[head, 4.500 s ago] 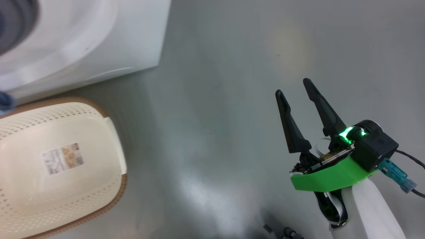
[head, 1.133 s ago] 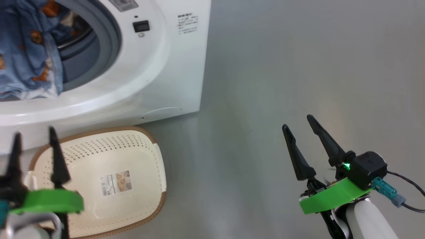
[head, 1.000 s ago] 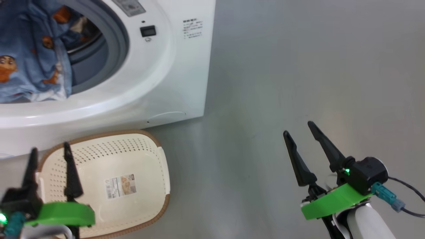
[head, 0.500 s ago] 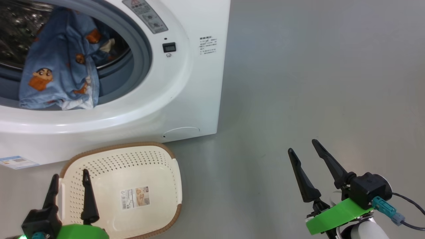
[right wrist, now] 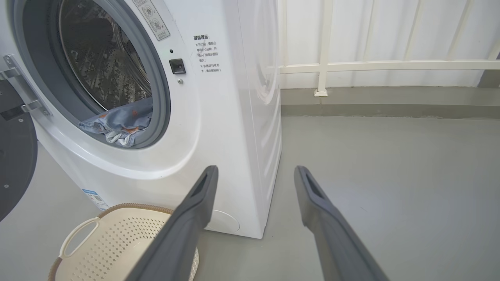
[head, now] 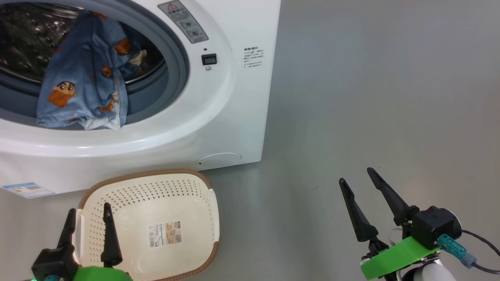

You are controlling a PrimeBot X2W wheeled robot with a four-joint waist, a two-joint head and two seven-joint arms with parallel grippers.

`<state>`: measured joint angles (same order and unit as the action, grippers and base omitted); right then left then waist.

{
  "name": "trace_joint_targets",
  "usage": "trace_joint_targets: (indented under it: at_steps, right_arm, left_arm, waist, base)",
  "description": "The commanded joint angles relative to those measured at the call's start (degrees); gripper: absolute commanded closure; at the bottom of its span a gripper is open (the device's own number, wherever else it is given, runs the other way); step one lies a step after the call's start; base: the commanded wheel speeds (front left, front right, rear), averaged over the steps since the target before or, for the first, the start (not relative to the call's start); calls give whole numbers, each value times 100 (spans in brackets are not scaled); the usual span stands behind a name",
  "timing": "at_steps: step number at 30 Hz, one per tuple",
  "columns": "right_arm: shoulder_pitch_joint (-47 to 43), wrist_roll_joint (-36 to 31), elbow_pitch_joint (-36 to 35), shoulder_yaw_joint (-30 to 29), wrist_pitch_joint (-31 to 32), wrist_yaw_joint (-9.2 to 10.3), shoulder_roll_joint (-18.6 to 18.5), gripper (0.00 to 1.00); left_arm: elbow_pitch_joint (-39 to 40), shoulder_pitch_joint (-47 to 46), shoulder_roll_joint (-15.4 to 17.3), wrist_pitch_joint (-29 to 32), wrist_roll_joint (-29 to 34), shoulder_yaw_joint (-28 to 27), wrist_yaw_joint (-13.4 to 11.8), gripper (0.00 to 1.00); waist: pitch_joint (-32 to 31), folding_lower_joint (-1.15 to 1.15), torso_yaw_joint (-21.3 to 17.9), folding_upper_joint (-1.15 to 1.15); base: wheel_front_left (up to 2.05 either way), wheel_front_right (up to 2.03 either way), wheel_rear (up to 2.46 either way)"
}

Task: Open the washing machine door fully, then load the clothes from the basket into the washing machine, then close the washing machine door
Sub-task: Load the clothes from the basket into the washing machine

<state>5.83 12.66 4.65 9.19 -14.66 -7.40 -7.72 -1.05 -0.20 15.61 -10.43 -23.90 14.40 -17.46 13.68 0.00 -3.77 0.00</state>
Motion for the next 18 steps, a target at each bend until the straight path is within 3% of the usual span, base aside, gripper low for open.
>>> trace_joint_targets:
  at_steps: [1,18]
  right_arm:
    - [-34,-76,-152,138,6,-9,-44,0]
    - [30,-56,-225,135,6,-9,-50,0]
  left_arm:
    - [89,-24,82,-47,-25,-192,-71,0]
    - [11,-324,142,105,-98,-147,-27,0]
  waist:
    - [1,0,-2,0]
    - [227,0,-3,0]
  base:
    - [0,0,0]
    - [0,0,0]
